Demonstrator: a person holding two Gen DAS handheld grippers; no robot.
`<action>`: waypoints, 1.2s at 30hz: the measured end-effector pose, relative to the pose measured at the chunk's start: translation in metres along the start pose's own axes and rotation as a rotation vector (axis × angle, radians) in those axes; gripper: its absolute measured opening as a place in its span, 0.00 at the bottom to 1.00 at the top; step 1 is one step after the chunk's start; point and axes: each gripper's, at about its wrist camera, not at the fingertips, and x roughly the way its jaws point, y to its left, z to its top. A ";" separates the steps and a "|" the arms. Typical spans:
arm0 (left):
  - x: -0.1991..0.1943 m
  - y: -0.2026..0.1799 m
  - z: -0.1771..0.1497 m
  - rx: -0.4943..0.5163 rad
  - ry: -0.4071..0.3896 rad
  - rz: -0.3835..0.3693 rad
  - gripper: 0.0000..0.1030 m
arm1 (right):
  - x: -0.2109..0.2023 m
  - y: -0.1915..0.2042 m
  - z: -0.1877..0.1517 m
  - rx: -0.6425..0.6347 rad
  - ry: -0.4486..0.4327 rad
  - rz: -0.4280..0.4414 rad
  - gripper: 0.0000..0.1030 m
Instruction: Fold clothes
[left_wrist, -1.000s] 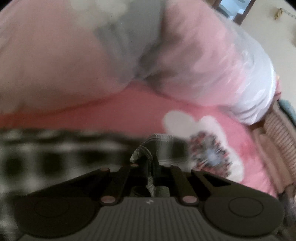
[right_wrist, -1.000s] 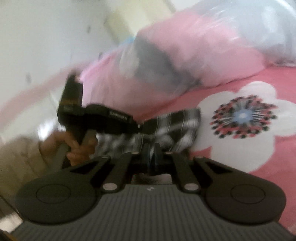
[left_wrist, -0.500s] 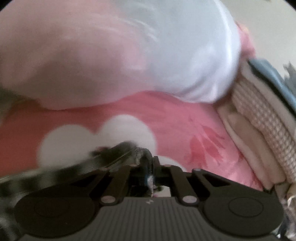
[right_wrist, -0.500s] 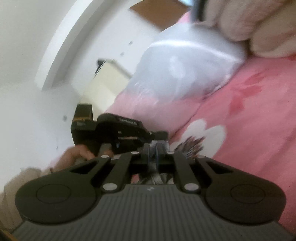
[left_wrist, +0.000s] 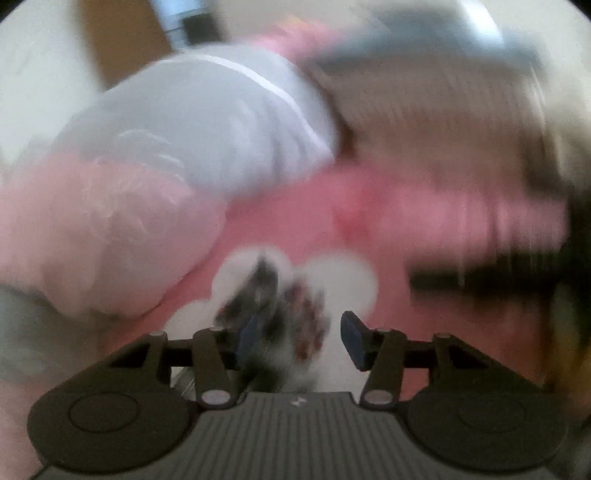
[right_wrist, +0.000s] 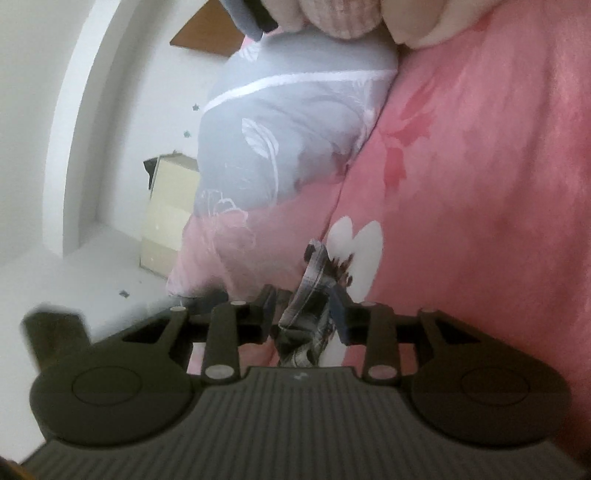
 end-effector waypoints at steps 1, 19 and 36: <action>0.003 -0.006 -0.008 0.053 0.027 0.027 0.44 | 0.003 0.001 -0.001 -0.005 0.011 0.000 0.33; -0.030 0.000 -0.016 -0.185 -0.181 -0.190 0.01 | -0.010 -0.014 0.004 0.084 -0.081 0.031 0.36; -0.011 -0.040 -0.055 -0.241 -0.210 -0.520 0.41 | -0.031 -0.024 0.007 0.112 -0.220 0.012 0.40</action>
